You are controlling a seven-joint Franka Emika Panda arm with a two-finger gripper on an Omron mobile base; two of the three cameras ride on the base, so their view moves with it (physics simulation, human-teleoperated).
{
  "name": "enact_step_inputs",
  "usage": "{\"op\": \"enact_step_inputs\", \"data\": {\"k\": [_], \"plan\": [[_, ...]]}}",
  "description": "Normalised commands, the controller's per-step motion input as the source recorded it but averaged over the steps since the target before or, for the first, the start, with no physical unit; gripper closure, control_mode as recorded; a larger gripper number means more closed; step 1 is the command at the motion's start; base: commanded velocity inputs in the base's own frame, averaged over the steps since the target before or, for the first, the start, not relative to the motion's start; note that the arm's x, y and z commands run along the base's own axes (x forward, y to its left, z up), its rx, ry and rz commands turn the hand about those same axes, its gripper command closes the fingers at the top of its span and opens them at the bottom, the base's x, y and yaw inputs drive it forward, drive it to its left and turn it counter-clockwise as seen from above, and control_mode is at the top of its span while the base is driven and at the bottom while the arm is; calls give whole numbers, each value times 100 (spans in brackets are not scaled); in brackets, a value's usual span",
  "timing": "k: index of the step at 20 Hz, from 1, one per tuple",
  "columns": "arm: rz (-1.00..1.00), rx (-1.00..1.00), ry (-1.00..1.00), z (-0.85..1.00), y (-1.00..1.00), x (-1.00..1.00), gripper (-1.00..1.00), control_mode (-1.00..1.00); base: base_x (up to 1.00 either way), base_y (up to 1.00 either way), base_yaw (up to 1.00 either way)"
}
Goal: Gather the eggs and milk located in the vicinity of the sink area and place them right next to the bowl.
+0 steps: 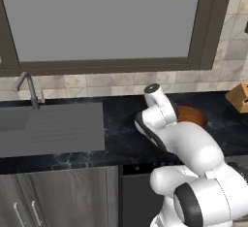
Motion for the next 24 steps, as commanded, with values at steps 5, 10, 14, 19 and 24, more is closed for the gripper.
{"op": "enact_step_inputs", "data": {"k": [5,10,14,19,24], "plan": [[0,0,0,-23,0,45,100,-100,0,0,0],[0,0,0,-26,-4,30,100,-100,0,0,0],[0,0,-1,-27,-16,20,100,-100,0,0,0],[0,0,-2,-27,-25,17,100,-100,0,0,0],[0,0,-1,-27,-12,20,100,-100,0,0,0]]}}
